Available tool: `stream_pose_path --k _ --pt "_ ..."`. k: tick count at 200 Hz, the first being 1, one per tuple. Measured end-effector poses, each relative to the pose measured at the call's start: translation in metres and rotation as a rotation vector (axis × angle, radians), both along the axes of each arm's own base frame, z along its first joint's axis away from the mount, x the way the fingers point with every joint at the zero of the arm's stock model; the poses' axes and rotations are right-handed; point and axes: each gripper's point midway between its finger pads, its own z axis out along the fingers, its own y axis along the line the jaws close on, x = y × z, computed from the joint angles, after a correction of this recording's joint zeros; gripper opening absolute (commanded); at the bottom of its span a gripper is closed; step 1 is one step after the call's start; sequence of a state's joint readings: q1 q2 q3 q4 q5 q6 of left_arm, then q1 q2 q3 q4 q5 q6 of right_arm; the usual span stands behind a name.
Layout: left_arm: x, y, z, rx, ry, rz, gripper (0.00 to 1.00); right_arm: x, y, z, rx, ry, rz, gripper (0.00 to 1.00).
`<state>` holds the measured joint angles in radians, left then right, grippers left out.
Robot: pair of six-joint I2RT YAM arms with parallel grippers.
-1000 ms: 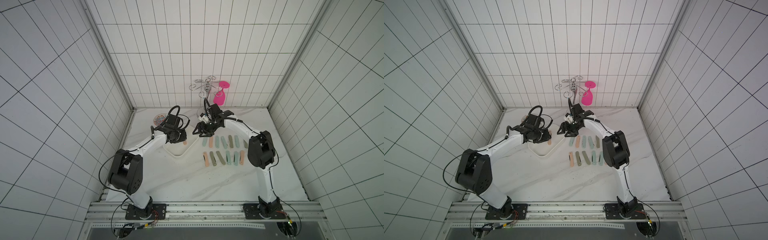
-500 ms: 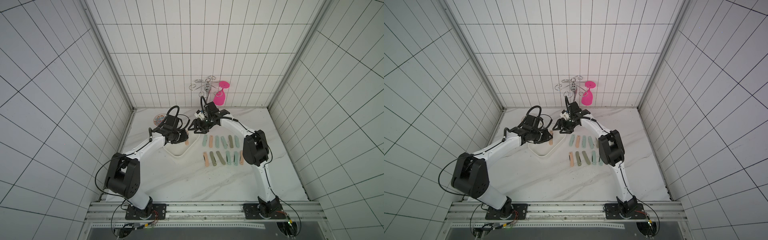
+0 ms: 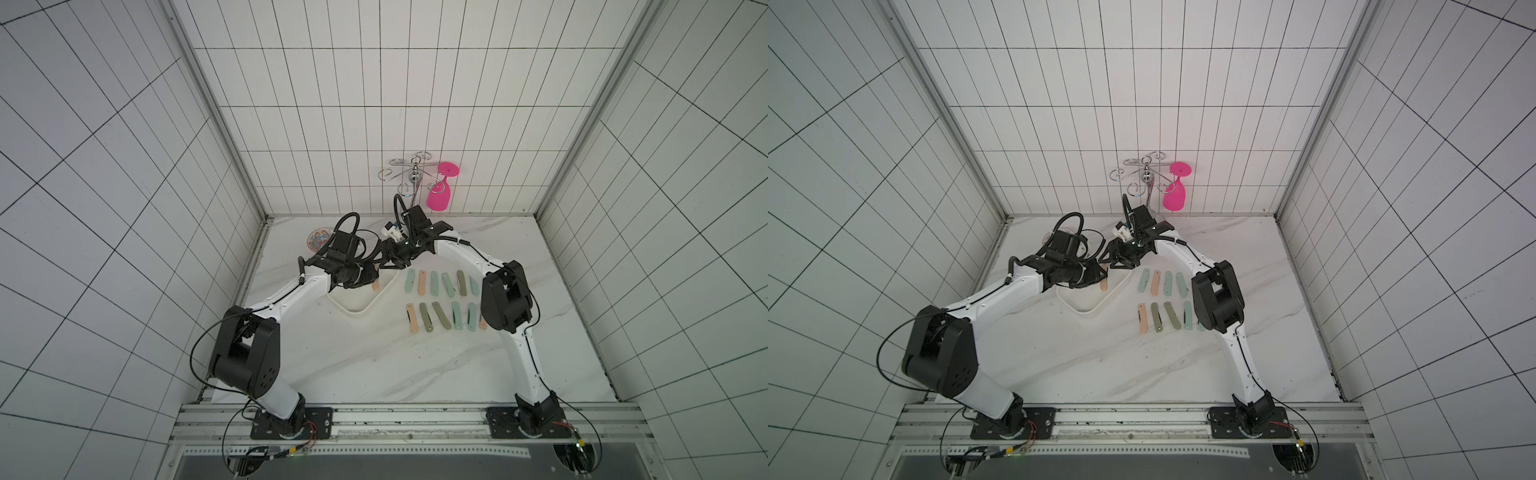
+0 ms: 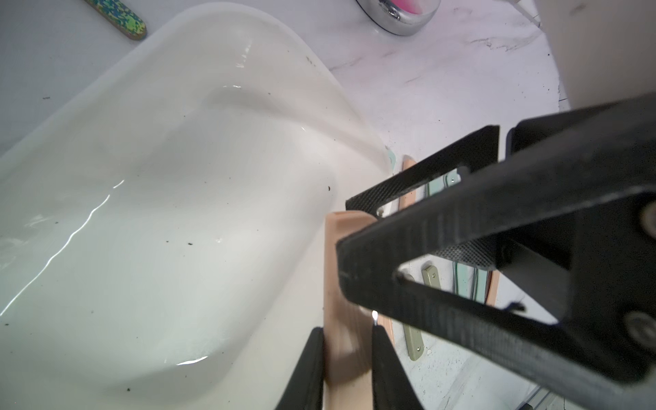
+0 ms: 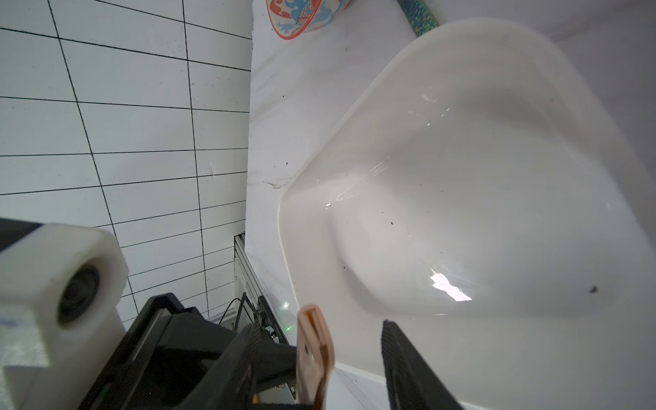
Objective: Take the fruit knife out of the storage box
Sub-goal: Place the fruit knife at the center of the board.
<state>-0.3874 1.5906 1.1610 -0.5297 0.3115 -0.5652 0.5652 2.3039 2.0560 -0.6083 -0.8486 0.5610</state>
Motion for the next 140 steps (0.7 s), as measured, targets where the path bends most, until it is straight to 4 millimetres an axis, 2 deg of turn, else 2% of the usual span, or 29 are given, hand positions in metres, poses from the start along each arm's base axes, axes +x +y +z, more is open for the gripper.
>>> stream_pose_path --k 43,64,86,140 --pt "0.0 -0.0015 0.0008 -0.006 -0.001 -0.002 0.16 0.0004 0.0033 0.0045 0.024 0.006 0.0 0.31" --pt "0.0014 -0.002 0.0021 -0.01 -0.007 0.0 0.16 0.0008 0.0041 0.0059 0.032 0.007 0.0 0.27" --pt "0.0023 -0.0021 0.0041 -0.014 -0.013 0.005 0.16 0.0018 0.0045 0.0064 0.035 0.005 -0.003 0.15" --pt "0.0029 0.0003 0.0077 -0.027 -0.013 0.023 0.16 0.0029 0.0051 0.007 0.047 0.0 0.001 0.06"
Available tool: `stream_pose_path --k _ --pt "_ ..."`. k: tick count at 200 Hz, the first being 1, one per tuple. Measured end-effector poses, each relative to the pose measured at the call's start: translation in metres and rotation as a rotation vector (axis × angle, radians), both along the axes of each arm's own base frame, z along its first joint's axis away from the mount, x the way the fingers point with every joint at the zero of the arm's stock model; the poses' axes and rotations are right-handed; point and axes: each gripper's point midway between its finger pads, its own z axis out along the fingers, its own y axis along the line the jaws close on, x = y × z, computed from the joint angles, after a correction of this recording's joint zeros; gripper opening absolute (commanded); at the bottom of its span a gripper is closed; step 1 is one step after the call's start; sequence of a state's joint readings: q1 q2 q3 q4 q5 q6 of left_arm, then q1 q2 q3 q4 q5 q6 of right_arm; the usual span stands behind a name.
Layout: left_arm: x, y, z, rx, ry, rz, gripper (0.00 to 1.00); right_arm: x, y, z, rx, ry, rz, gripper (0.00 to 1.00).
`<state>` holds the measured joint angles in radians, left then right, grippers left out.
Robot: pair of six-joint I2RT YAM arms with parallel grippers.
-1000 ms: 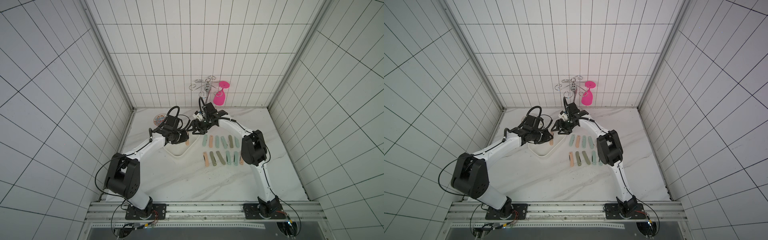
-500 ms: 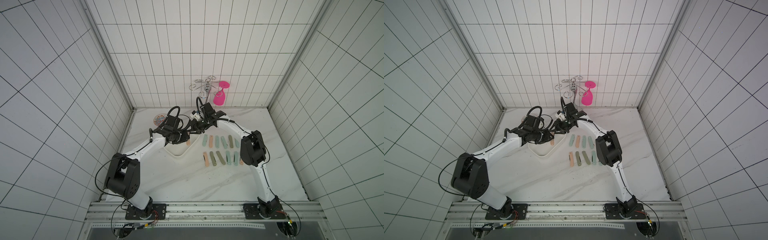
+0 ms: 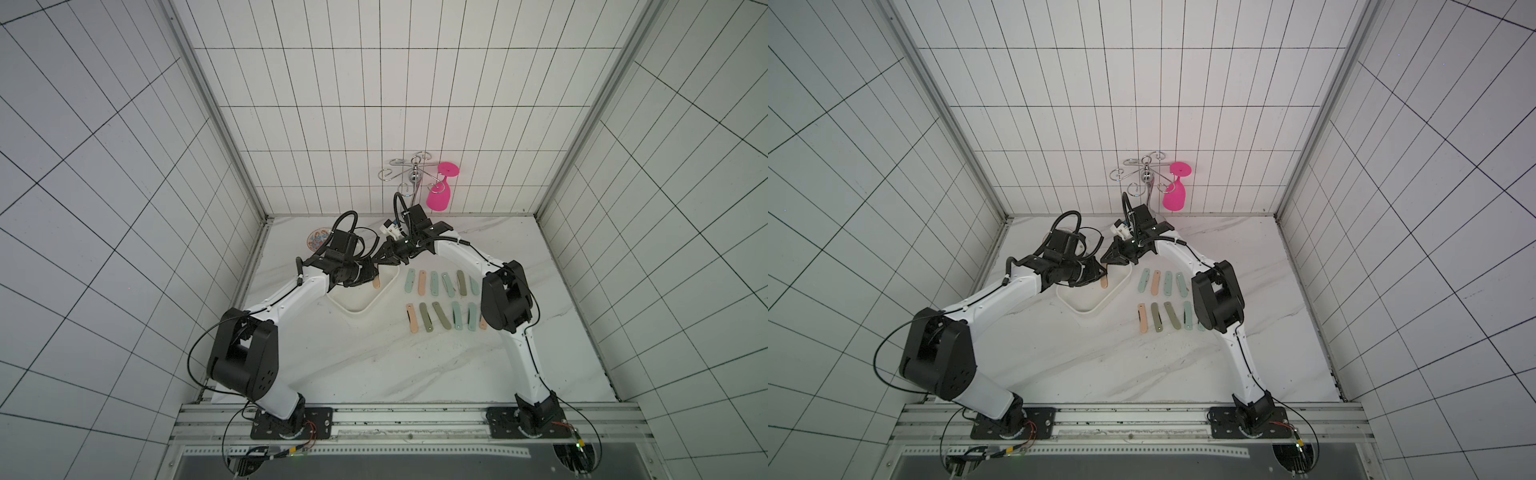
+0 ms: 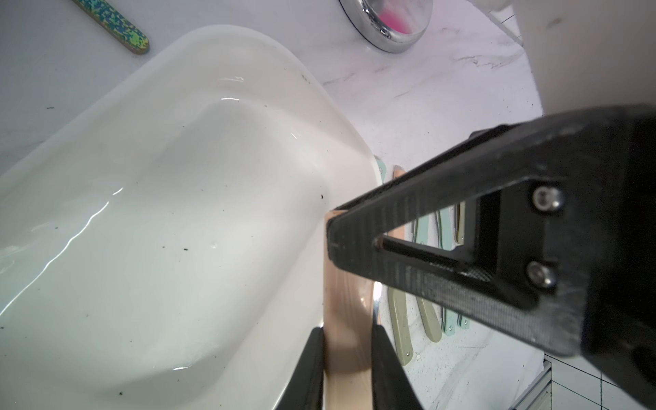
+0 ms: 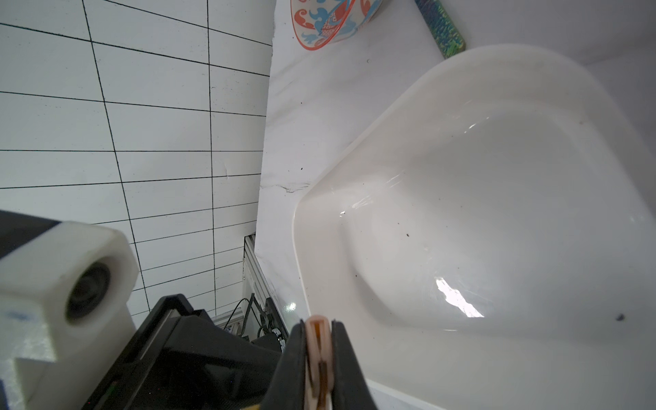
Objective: Take the fruit knife out of the storage box
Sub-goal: Place the fruit knife at the center of the board.
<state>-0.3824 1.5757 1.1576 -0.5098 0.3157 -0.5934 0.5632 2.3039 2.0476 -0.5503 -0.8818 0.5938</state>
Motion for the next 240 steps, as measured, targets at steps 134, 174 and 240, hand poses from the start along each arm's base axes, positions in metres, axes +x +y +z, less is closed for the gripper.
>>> stream_pose_path --k 134,174,240 --pt "0.0 -0.002 0.0 -0.008 -0.012 -0.005 0.39 -0.001 0.0 -0.004 -0.01 0.002 -0.004 0.0" --pt "-0.003 -0.001 0.012 -0.015 -0.042 -0.01 0.43 0.004 -0.005 -0.005 -0.017 -0.002 -0.019 0.0" --pt "-0.003 0.014 0.04 -0.01 -0.131 0.006 0.45 0.01 -0.08 0.011 -0.109 -0.027 -0.13 0.0"
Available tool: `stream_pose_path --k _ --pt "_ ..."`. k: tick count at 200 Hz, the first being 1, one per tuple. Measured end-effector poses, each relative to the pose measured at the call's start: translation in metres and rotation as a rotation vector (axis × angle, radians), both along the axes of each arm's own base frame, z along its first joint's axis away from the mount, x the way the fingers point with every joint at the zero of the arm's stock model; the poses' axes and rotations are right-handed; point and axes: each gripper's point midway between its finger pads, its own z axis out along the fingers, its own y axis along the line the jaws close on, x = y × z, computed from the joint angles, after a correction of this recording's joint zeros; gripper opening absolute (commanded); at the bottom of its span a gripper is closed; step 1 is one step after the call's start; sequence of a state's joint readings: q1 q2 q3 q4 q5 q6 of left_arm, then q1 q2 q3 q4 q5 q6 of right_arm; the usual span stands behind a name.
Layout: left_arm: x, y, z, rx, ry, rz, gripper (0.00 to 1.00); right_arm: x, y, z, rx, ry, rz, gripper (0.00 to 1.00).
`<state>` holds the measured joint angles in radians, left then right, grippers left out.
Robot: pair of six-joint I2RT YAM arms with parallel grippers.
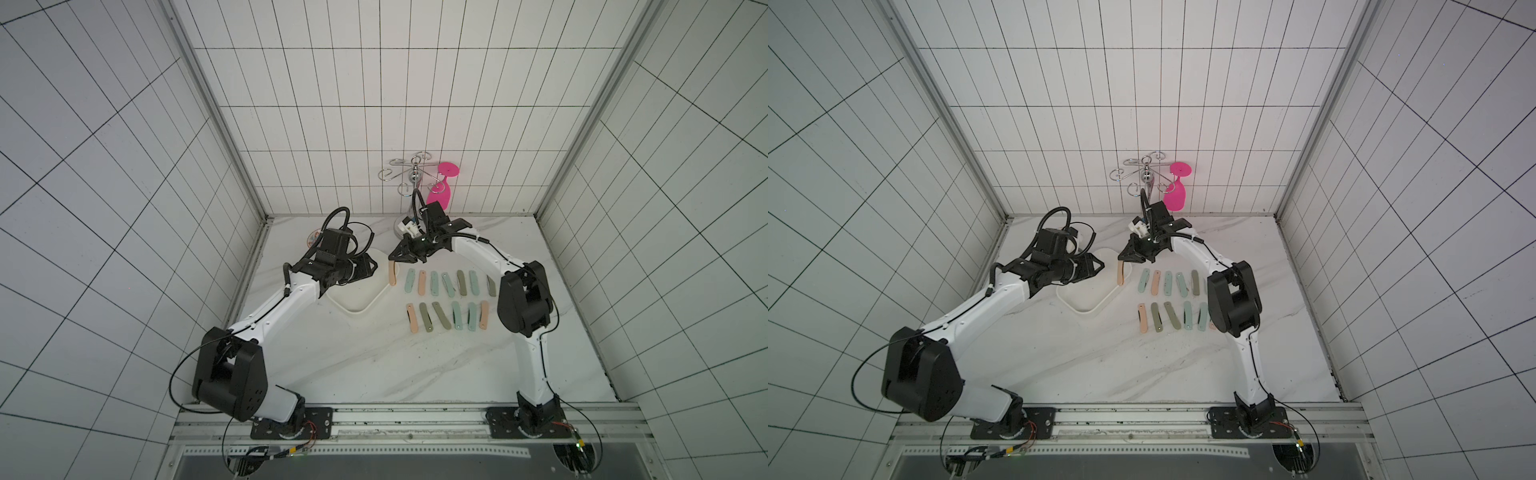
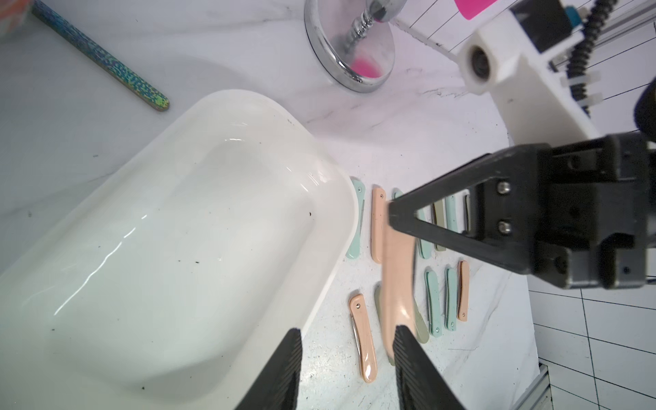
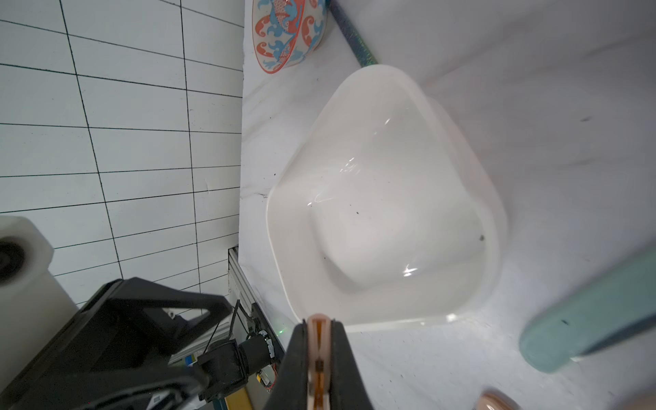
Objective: Take the fruit knife out of the storage box
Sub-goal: Place the fruit knife at the center of the board.
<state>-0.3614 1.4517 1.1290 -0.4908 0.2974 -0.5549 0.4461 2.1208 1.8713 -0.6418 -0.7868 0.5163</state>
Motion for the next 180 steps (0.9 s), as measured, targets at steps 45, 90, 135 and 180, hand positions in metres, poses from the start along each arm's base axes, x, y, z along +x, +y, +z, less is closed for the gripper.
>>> stream_pose_path --k 45,90,135,180 --pt "0.001 0.003 0.002 0.019 -0.019 -0.004 0.45 -0.015 -0.107 0.008 -0.243 -0.024 -0.146 0.0" --pt "0.0 0.002 0.001 0.022 -0.022 -0.02 0.45 -0.049 -0.201 -0.028 -0.593 0.062 -0.247 0.0" --pt "0.0 0.0 0.0 0.024 -0.022 -0.035 0.45 -0.075 -0.272 -0.062 -0.927 0.133 -0.284 0.0" --pt "-0.001 -0.001 0.0 0.018 -0.023 -0.046 0.45 -0.084 -0.309 -0.075 -1.144 0.134 -0.287 0.0"
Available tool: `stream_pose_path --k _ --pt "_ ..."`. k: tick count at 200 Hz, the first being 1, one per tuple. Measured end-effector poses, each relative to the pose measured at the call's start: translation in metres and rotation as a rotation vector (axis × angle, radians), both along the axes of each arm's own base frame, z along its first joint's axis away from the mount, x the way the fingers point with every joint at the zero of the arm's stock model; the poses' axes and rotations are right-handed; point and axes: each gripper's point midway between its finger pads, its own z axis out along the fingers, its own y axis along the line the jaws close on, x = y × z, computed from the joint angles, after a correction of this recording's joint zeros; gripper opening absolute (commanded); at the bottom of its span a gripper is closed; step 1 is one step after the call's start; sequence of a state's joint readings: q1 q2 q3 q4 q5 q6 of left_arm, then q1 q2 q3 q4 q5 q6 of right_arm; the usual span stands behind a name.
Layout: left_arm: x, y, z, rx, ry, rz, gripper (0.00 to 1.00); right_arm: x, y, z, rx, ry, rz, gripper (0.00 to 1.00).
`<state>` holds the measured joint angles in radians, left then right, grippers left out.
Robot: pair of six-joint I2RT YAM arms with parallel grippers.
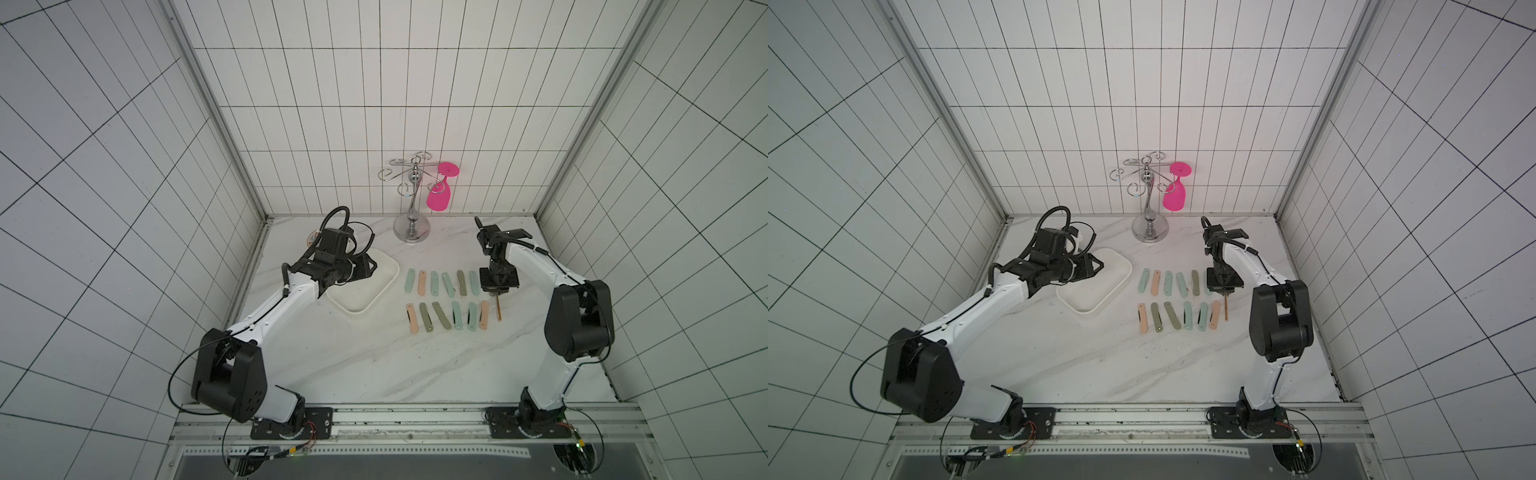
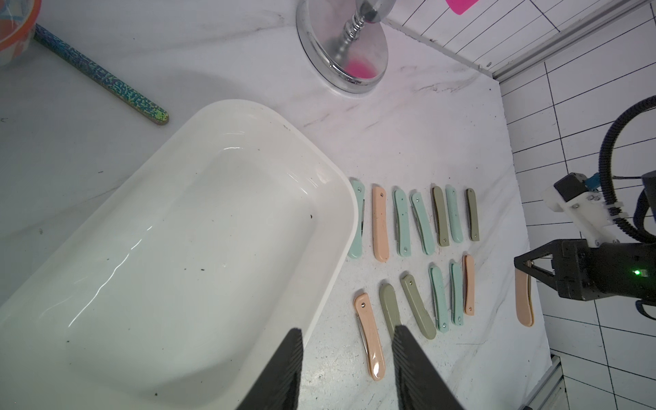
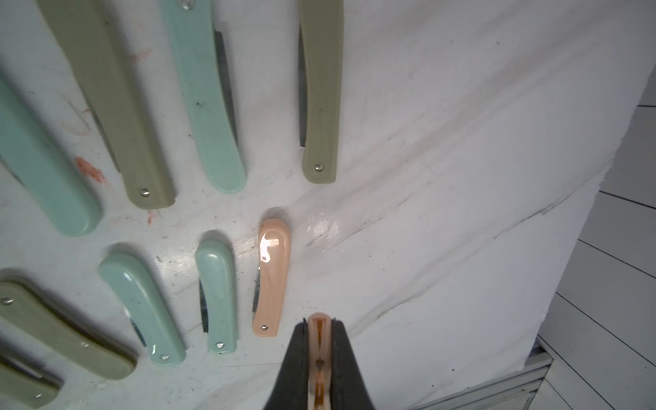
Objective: Take the fruit knife out of the storage box
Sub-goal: Place the fruit knife at the center of the board.
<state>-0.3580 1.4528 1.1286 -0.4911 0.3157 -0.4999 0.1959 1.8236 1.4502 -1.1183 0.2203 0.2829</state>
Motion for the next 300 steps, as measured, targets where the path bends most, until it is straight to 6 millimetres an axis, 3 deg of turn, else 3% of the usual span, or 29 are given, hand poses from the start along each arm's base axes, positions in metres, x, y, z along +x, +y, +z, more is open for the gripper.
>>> stream_pose_path --k 57,144,185,217,237,300 --pt "0.0 0.0 0.0 0.004 -0.004 -0.01 0.45 0.001 -0.017 -0.036 -0.123 0.077 0.006 0.0" --pt "0.0 0.0 -0.002 0.01 -0.002 -0.014 0.44 -0.001 -0.024 -0.058 -0.167 0.099 0.001 0.0" --pt "0.0 0.0 -0.003 0.011 -0.002 -0.014 0.44 0.0 -0.024 -0.067 -0.168 0.104 0.0 0.08" --pt "0.0 0.0 -0.003 0.012 0.0 -0.015 0.44 0.002 -0.022 -0.069 -0.161 0.093 -0.007 0.27" --pt "0.0 0.0 -0.004 0.012 0.002 -0.015 0.44 0.002 -0.022 -0.07 -0.158 0.091 -0.013 0.33" --pt "0.0 0.0 -0.004 0.013 0.002 -0.015 0.45 0.001 -0.021 -0.069 -0.15 0.082 -0.017 0.35"
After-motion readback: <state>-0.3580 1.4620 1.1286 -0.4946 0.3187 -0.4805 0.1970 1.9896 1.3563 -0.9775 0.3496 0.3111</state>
